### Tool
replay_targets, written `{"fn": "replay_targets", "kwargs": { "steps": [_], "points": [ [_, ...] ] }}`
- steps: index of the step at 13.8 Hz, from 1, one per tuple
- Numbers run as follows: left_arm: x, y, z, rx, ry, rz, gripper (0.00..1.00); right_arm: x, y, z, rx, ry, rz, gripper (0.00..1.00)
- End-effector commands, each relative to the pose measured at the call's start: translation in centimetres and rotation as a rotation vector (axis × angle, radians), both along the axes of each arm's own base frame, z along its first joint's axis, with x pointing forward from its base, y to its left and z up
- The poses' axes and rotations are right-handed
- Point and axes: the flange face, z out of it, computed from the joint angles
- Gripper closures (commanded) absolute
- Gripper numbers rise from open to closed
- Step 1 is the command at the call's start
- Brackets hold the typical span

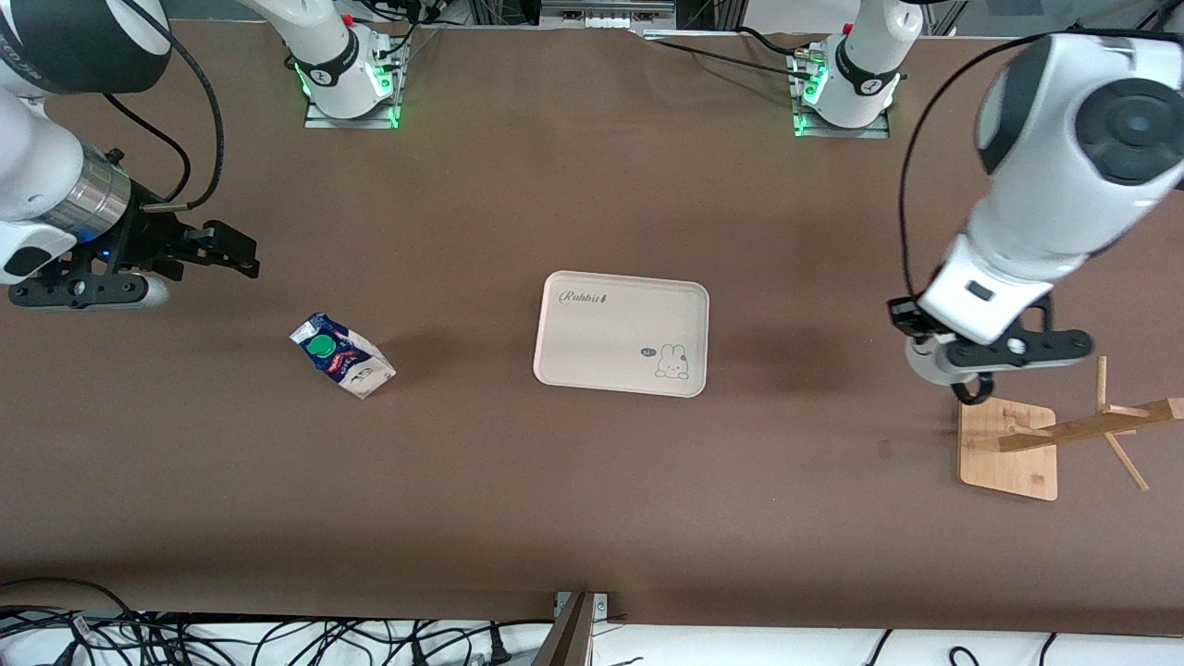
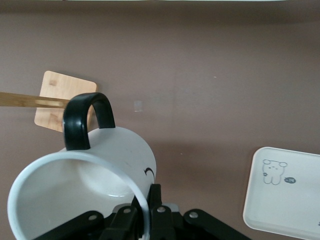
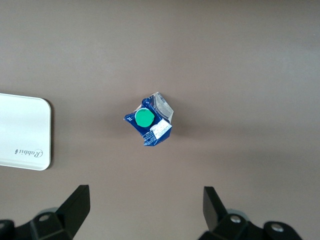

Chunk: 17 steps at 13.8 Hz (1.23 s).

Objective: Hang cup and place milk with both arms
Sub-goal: 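Lift the white mug with the left gripper toward the wooden stand, then lower the mug handle onto a peg of the wooden stand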

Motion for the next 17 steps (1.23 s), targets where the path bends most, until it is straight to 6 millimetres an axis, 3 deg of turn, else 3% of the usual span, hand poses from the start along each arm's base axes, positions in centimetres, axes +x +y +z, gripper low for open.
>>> {"fn": "replay_targets", "kwargs": {
  "steps": [1, 3, 6, 11, 15, 17],
  "points": [
    [0.5, 5.6, 1.0, -0.064, 0.022, -0.08, 1.0, -0.1, 0.5, 0.6, -0.007, -0.019, -0.016, 0.0],
    [0.8, 9.5, 0.8, -0.088, 0.028, -0.129, 1.0, 0.0, 1.0, 0.7, -0.007, -0.038, -0.005, 0.0],
    [0.9, 13.1, 0.4, -0.108, 0.028, -0.153, 1.0, -0.1, 0.9, 0.6, -0.013, -0.032, 0.004, 0.0],
    [2.0, 16.2, -3.1, -0.236, 0.049, -0.232, 1.0, -0.4, 0.7, 0.7, -0.027, -0.031, 0.025, 0.0],
    [1.8, 18.5, -3.1, -0.231, 0.045, -0.238, 1.0, -0.4, 0.6, 0.8, -0.043, -0.039, 0.03, 0.0],
    [1.9, 18.0, -3.0, -0.229, 0.045, -0.236, 1.0, -0.3, 0.7, 0.9, -0.059, -0.048, 0.036, 0.0]
  ]
}}
